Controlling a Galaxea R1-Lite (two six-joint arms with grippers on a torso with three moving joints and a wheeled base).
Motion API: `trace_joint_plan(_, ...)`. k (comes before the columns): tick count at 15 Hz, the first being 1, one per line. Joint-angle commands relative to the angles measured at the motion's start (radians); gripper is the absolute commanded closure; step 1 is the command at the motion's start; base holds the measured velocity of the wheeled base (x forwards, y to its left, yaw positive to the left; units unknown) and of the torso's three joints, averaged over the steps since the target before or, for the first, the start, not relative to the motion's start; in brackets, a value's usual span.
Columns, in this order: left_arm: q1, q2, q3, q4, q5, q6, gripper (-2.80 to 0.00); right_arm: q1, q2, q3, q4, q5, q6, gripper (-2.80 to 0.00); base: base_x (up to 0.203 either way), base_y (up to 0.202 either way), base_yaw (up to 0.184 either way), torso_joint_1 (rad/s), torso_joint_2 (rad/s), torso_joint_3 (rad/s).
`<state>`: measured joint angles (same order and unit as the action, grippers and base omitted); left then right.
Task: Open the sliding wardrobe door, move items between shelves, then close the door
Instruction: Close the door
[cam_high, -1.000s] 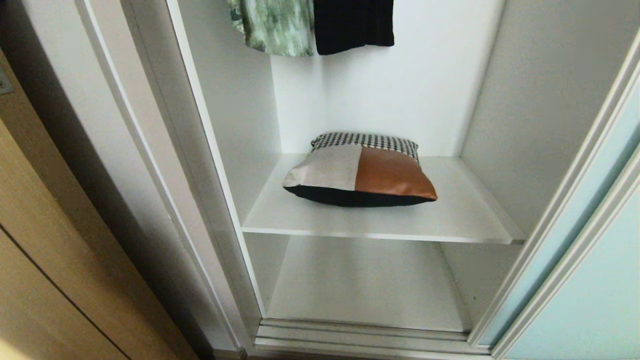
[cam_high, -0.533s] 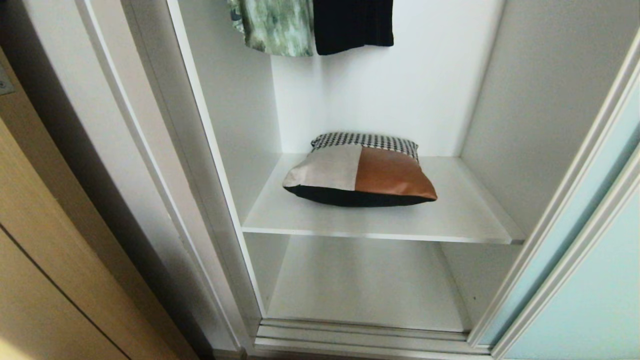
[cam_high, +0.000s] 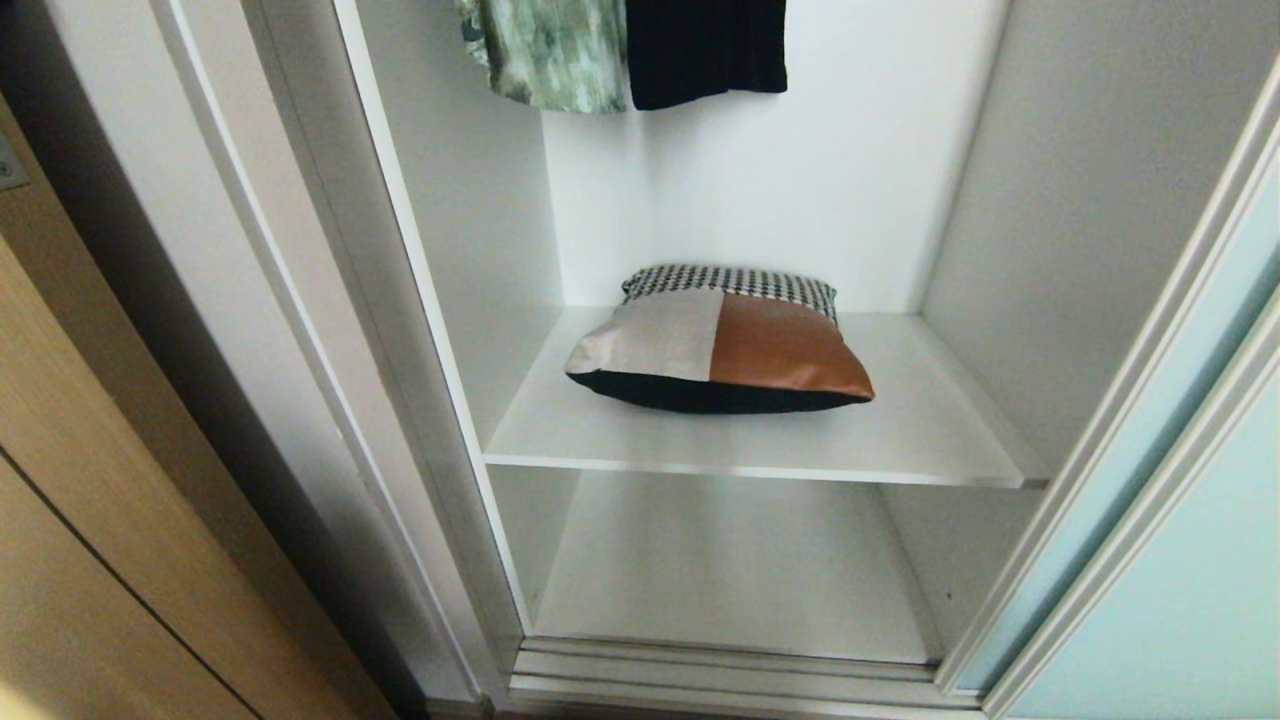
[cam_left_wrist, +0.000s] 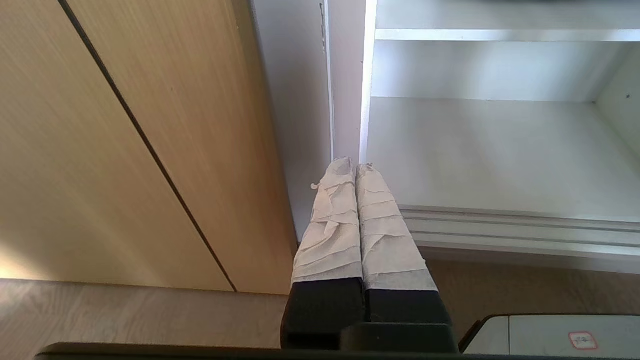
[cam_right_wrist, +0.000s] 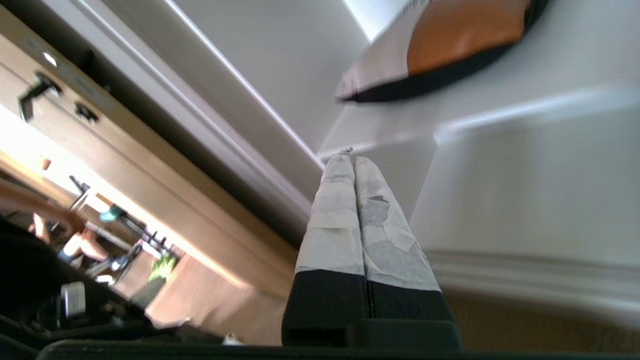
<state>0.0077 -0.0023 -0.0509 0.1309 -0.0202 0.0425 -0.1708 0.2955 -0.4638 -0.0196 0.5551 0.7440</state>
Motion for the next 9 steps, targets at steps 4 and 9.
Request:
trace_joint_plan(4,0.001,0.004,0.000,0.004,0.000,0.000,0.00,-0.001,0.137,-0.235,0.061,-0.155,-0.003,0.00,0.000,0.000,0.000,0.000,0.00,0.000)
trace_joint_plan(9,0.000,0.004,0.000,0.004,-0.001,0.000,0.00,-0.024,0.311,-0.474,0.238,-0.340,-0.087,0.00,0.000,0.000,0.000,0.000,0.00,0.000)
